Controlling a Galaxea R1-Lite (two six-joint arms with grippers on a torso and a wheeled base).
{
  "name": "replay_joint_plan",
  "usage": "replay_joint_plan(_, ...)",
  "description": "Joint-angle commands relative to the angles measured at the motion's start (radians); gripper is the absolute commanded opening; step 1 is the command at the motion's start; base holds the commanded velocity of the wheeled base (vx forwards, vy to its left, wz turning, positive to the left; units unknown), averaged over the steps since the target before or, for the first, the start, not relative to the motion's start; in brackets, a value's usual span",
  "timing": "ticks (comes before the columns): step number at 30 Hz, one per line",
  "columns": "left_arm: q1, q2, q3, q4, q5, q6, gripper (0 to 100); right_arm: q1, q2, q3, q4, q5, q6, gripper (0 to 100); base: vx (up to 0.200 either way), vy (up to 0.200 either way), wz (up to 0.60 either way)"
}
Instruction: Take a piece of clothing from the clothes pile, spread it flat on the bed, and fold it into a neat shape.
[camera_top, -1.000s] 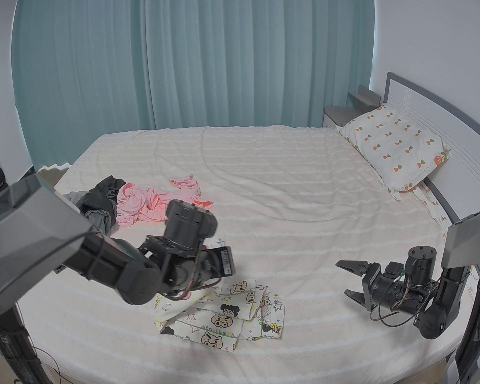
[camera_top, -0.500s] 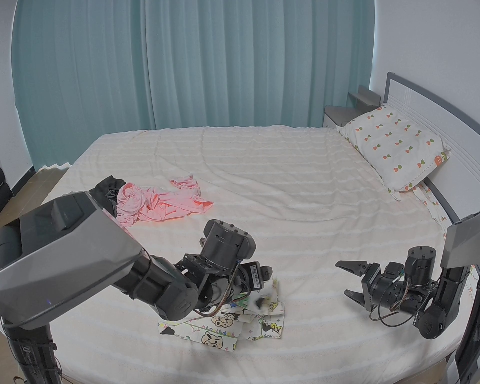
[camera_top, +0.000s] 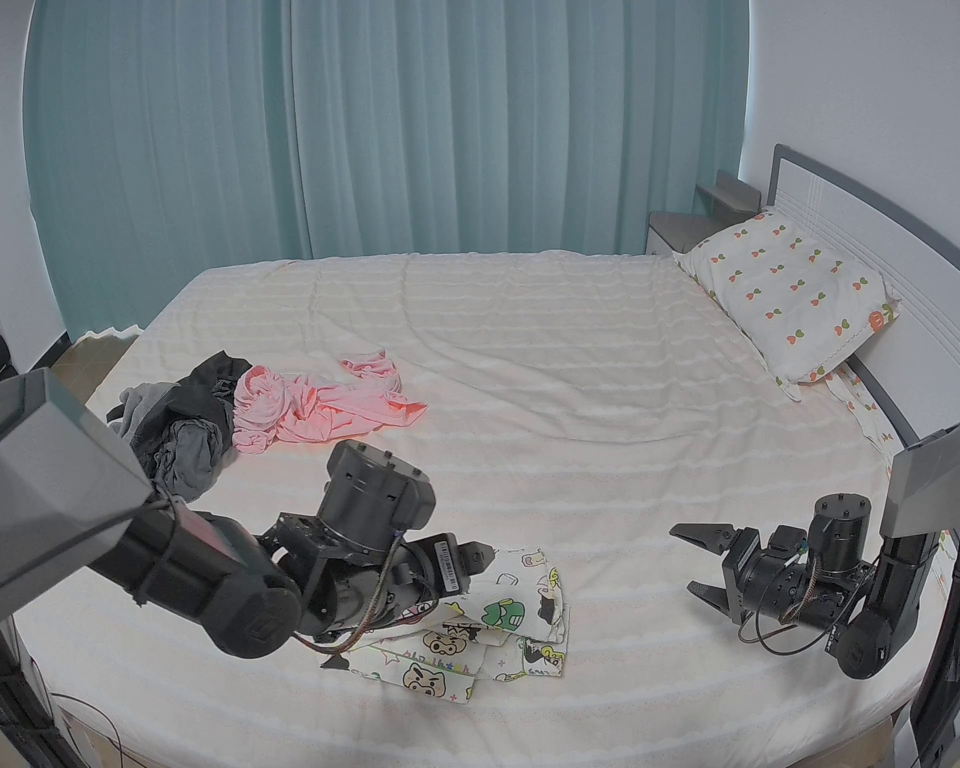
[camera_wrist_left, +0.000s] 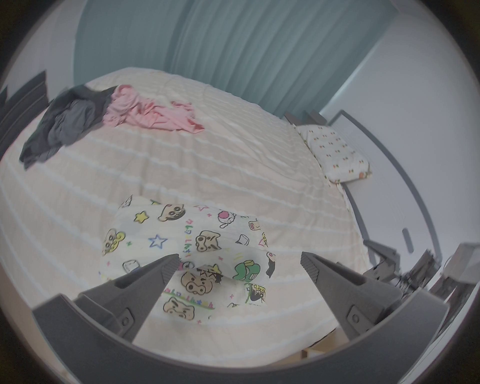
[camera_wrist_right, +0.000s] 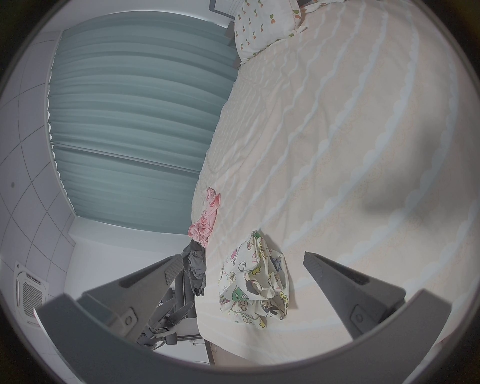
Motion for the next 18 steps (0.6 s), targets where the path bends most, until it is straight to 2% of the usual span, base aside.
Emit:
replay_joint_plan(1,0.031,-0.077,0.084,-0.039,-0.036,-0.052,100,0.004,0.007,0.002,-0.010,-0.001,-0.002,100,-0.200,0.000,0.00)
replay_joint_plan(4,0.051,-0.083,0.137,-0.093,-0.076,-0.057,100,0.007,0.005,0.002,-0.010,-0.001,-0.002,100,0.000,0.000,0.00)
replay_joint_plan(9,0.069,-0.083,0.204,-0.199,-0.079,-0.069,100,0.022,0.005,0.002,-0.010,-0.005,-0.002,100,0.000,0.000,0.00)
replay_joint_plan(13,0.076,-0.083,0.270,-0.348,-0.083,-0.114,100,0.027,0.008,0.002,-0.010,-0.005,-0.002,100,0.000,0.000,0.00)
replay_joint_plan(16,0.086,-0.083,0.295,-0.375,-0.086,-0.114,100,0.030,0.008,0.003,-0.009,-0.007,-0.002,100,0.000,0.000,0.00)
replay_joint_plan(18,0.097,-0.080,0.307,-0.389,-0.096,-0.114,100,0.031,0.008,0.003,-0.009,-0.007,-0.003,100,0.000,0.200,0.00)
